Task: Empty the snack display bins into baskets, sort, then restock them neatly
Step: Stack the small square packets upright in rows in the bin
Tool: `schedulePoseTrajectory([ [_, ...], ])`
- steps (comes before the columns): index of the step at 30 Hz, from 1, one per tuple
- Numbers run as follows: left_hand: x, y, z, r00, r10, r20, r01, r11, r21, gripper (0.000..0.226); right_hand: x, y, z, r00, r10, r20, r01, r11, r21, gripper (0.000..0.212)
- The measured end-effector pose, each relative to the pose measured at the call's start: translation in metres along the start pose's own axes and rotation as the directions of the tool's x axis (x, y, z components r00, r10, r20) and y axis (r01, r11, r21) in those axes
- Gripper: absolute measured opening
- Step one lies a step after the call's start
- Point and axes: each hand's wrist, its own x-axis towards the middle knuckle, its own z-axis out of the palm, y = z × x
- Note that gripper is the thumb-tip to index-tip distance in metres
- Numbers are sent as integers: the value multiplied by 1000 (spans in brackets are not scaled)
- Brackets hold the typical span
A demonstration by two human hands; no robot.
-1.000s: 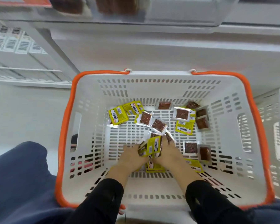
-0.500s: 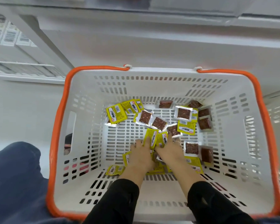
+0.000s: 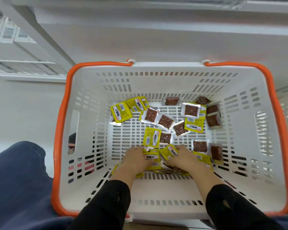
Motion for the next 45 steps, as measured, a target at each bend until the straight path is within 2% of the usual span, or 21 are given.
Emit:
schedulePoseTrajectory([
  [3,-1,2,-1,1000,5,15,-1,970,-245,46,5,1,3,1000,3,15,-6,977,214,87],
  [6,-1,9,-5,994,-44,101,88,872,-481,56,10,2,5,999,-14,41,3,968,250,95],
  [8,1,13,-4,991,-2,131,65,876,-478,51,11,5,5,999,-29,35,22,979,202,81],
  [10,-1,19,-4,990,80,119,-27,918,-396,31,14,9,5,997,-64,45,57,986,155,67],
  [12,0,21,-4,988,114,100,-61,902,-427,30,7,6,4,993,-96,67,87,989,123,57],
  [15,0,19,-3,991,106,82,-50,861,-507,31,-3,1,1,983,-161,92,134,959,249,26],
  [19,-3,16,-9,991,46,128,56,716,-696,48,-20,-4,-8,974,-189,122,114,882,456,20],
  [22,-14,19,-23,994,59,89,35,606,-794,19,-30,-12,-18,984,-176,37,116,781,614,52],
  [23,-20,22,-31,996,52,72,31,553,-833,15,-30,-15,-21,987,-160,-1,121,743,659,53],
  [25,-33,27,-47,998,56,29,4,399,-917,16,-39,-26,-29,976,-192,-101,204,659,724,58],
  [28,-59,38,-70,998,53,-33,-41,153,-987,25,-64,-40,-44,954,-246,-172,278,507,816,96],
  [30,-75,44,-81,995,51,-80,-81,14,-997,47,-79,-46,-54,941,-309,-141,258,381,888,66],
  [32,-83,46,-87,991,40,-124,-120,-104,-987,86,-99,-49,-59,922,-353,-158,270,294,917,52],
  [33,-89,48,-89,987,23,-159,-154,-142,-978,83,-105,-49,-60,912,-359,-201,297,239,924,56],
  [35,-103,50,-94,977,-22,-211,-211,-200,-957,52,-118,-49,-60,900,-339,-276,326,102,940,68],
  [37,-116,52,-97,969,-44,-245,-248,-193,-949,31,-130,-47,-62,896,-318,-311,341,43,939,65],
  [39,-128,53,-101,954,-78,-290,-299,-174,-938,36,-145,-47,-61,885,-334,-324,358,42,933,53],
  [41,-144,56,-104,881,-131,-454,-458,5,-889,38,-157,-46,-58,876,-345,-337,367,22,930,48],
  [43,-167,60,-105,625,2,-780,-740,318,-592,33,-170,-44,-56,869,-356,-344,361,-19,932,45],
  [44,-176,62,-104,474,153,-867,-828,413,-380,31,-177,-44,-57,869,-361,-339,346,-46,937,41],
  [45,-182,65,-100,379,290,-879,-851,482,-208,32,-184,-42,-59,860,-384,-338,333,-81,939,34],
])
